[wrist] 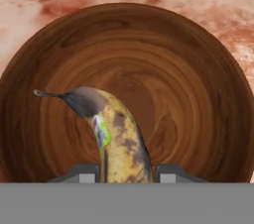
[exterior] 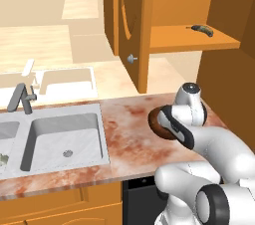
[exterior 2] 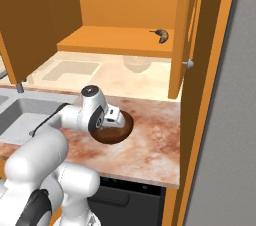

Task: Pick the bananas from the cabinet and place them in one bowl. Pick the garlic from the sink and place it in the other bowl.

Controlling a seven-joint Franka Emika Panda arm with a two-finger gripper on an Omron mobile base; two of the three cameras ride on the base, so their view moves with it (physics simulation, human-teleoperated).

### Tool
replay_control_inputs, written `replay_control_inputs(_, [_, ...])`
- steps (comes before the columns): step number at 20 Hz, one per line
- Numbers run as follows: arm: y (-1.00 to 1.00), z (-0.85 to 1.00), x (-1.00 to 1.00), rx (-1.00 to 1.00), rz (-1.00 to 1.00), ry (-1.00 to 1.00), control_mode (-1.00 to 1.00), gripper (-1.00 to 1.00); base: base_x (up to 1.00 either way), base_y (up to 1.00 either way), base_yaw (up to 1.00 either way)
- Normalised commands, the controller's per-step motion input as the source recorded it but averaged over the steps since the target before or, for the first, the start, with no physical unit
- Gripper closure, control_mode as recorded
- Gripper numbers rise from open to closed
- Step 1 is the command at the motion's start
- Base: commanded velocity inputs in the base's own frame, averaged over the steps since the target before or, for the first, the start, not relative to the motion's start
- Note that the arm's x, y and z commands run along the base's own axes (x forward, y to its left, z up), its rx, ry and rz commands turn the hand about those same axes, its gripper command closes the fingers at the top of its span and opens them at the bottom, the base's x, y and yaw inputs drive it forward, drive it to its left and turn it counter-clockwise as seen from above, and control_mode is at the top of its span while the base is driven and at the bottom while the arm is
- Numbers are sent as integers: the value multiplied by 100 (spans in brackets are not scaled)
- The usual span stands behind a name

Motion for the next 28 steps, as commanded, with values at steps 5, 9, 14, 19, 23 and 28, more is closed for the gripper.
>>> replay_control_inputs(5, [-11,-12,7,0,0,0,-100,100,0,0,0])
replay_control_inputs(9, [-7,-18,6,0,0,0,-100,100,0,0,0])
replay_control_inputs(14, [0,-18,10,0,0,0,-100,100,0,0,0])
replay_control_inputs(19, [0,-10,9,0,0,1,-100,100,0,0,0])
replay_control_inputs(23, [0,-4,1,0,0,1,-100,100,0,0,0])
replay_control_inputs(28, [0,0,0,0,0,1,-100,-100,0,0,0])
